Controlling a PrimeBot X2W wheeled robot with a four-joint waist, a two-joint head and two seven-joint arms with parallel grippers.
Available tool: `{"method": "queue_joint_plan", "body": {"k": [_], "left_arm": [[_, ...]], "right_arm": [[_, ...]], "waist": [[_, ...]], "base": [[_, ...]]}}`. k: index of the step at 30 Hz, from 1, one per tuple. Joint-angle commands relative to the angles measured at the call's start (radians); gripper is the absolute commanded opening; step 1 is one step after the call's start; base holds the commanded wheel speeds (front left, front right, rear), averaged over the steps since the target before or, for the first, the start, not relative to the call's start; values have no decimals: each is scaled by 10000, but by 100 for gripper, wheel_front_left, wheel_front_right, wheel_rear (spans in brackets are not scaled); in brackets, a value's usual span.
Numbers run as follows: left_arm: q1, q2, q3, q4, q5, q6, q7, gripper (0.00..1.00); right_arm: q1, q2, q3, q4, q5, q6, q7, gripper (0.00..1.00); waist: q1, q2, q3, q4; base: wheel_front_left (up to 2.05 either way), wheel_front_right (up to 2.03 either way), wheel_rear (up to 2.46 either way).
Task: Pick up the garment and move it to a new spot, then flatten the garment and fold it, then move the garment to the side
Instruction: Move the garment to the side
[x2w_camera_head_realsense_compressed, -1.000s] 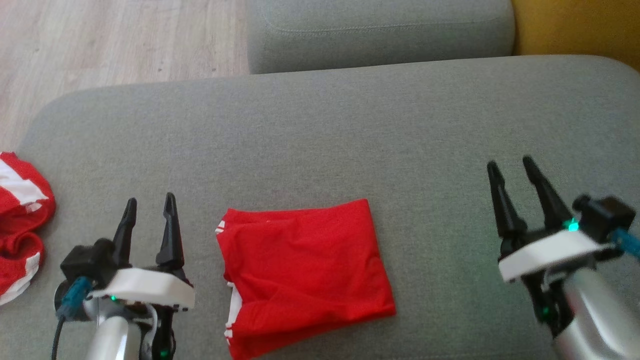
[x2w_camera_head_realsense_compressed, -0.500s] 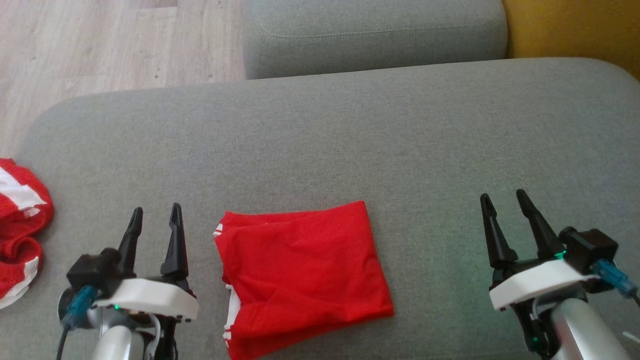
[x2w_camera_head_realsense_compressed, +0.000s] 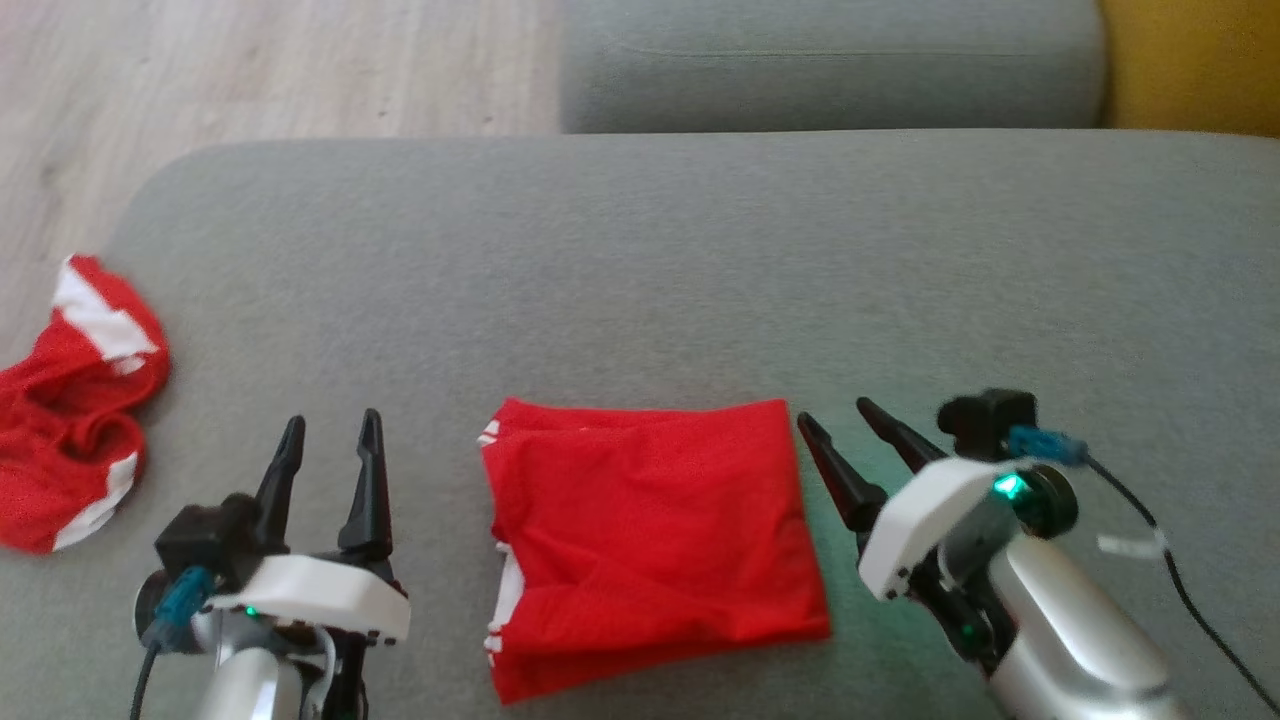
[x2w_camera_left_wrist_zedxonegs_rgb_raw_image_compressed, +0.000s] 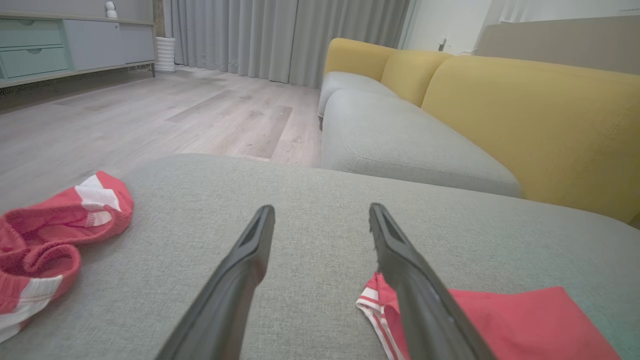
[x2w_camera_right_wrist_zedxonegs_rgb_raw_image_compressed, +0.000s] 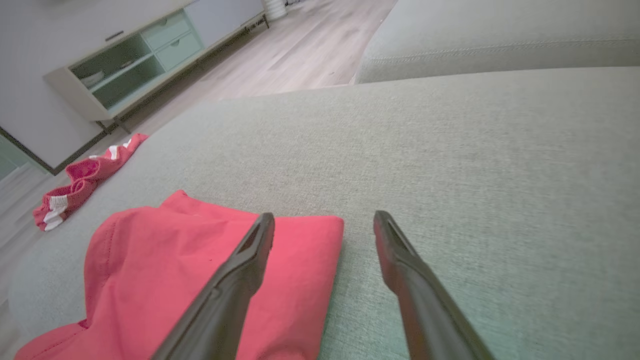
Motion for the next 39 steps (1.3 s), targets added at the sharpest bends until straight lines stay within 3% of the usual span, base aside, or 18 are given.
{"method": "queue_joint_plan", "body": {"k": [1, 10, 19, 21, 22, 31, 39], "left_arm": [[-644, 23, 267, -264, 75, -32, -122, 100], [-835, -12, 239, -65, 58, -111, -122, 100], [-929, -32, 207, 67, 70, -172, -122, 100], [-934, -35, 220, 92, 76, -182, -122, 100], [-934, -37, 230, 103, 81, -179, -122, 100], [-1086, -50, -28, -23, 99, -294, -122, 100], [-1361, -62, -496, -134, 84, -340, -122, 100]], "right_arm": [[-658, 72, 267, 71, 187, -7, 194, 100], [-1584, 482, 123, 2394, 789, -7, 2411, 100], [-1731, 821, 137, 3170, 1558, -7, 3643, 100], [-1760, 839, 212, 3035, 1702, -7, 3527, 16], [-1798, 812, 204, 2980, 1727, -7, 3359, 0], [-2558, 306, 78, 2826, 1749, -7, 2131, 0], [-3313, -278, 72, 2825, 1835, -7, 1876, 0]], "waist": [[0, 0, 117, 347], [0, 0, 292, 998], [0, 0, 375, 1238], [0, 0, 374, 1243], [0, 0, 374, 1231], [0, 0, 268, 549], [0, 0, 322, -879]], "base": [[0, 0, 0], [0, 0, 0], [0, 0, 0], [0, 0, 0], [0, 0, 0], [0, 0, 0], [0, 0, 0]]}}
